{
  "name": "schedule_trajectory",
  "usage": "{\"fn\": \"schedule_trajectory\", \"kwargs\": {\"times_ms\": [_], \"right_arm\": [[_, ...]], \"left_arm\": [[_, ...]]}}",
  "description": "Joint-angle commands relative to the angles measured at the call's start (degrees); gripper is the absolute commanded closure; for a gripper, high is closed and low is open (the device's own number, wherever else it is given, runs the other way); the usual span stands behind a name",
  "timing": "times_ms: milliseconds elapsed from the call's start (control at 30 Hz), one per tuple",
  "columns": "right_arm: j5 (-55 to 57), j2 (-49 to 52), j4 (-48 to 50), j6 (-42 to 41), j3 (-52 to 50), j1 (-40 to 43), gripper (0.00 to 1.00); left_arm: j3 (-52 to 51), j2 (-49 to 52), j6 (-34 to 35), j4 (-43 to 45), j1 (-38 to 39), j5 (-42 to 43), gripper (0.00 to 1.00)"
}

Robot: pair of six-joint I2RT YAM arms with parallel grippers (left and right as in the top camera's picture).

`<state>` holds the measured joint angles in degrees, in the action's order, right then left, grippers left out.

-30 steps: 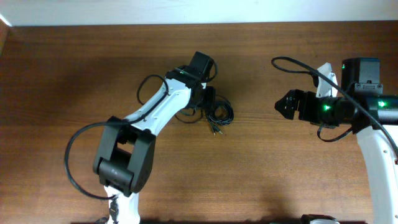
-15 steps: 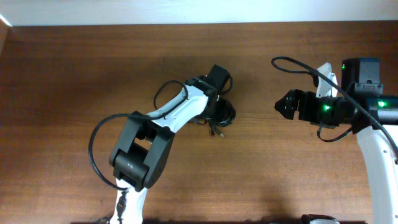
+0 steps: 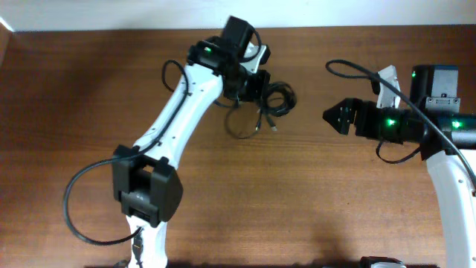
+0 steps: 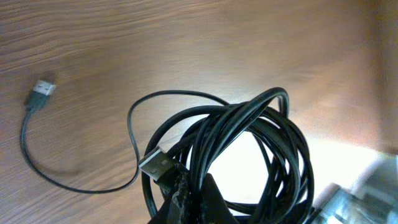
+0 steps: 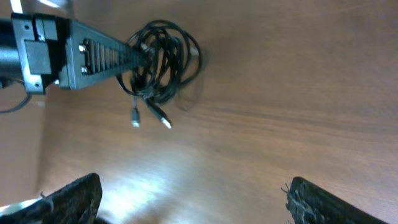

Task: Untangle cables

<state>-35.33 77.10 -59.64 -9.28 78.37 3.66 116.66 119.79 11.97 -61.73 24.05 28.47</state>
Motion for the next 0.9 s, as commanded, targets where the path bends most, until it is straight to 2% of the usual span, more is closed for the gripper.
{"fn": "schedule_trajectory", "kwargs": {"times_ms": [0, 67, 200, 333, 400, 467, 633, 867], "right_arm": [[-7.8, -0.4, 3.3, -3.4, 0.7, 0.2, 0.04], [-7.8, -0.4, 6.3, -6.5, 0.7, 0.2, 0.04], [-7.8, -0.4, 10.2, -6.7, 0.7, 0.1, 0.12], [-7.8, 0.6, 12.3, -7.4, 0.7, 0.1, 0.27], [-8.3, 1.8, 12.5, -8.9, 0.7, -0.3, 0.38], [-10.9, 3.2, 14.7, -9.7, 0.7, -2.1, 0.46], [-8.0, 6.1, 17.9, -12.7, 0.7, -8.0, 0.51], [-3.6, 13.5, 17.0, -14.2, 0.7, -11.6, 0.61]], "left_arm": [[1.4, -1.9, -4.1, -0.3, -3.7, 22.5, 1.0], [1.4, -1.9, -4.1, -0.1, -5.4, 27.8, 1.0], [1.4, -1.9, -5.4, 0.2, -4.4, 23.7, 1.0], [1.4, -1.9, -11.4, 0.3, -1.7, 24.3, 1.0], [1.4, -1.9, -12.7, 0.4, -0.9, 23.7, 1.0], [1.4, -1.9, -12.7, 0.3, 0.0, 18.0, 1.0], [1.4, -1.9, -9.6, 0.4, 2.8, 3.1, 1.0], [1.4, -1.9, -9.5, 0.3, 1.6, 4.1, 1.0]]}}
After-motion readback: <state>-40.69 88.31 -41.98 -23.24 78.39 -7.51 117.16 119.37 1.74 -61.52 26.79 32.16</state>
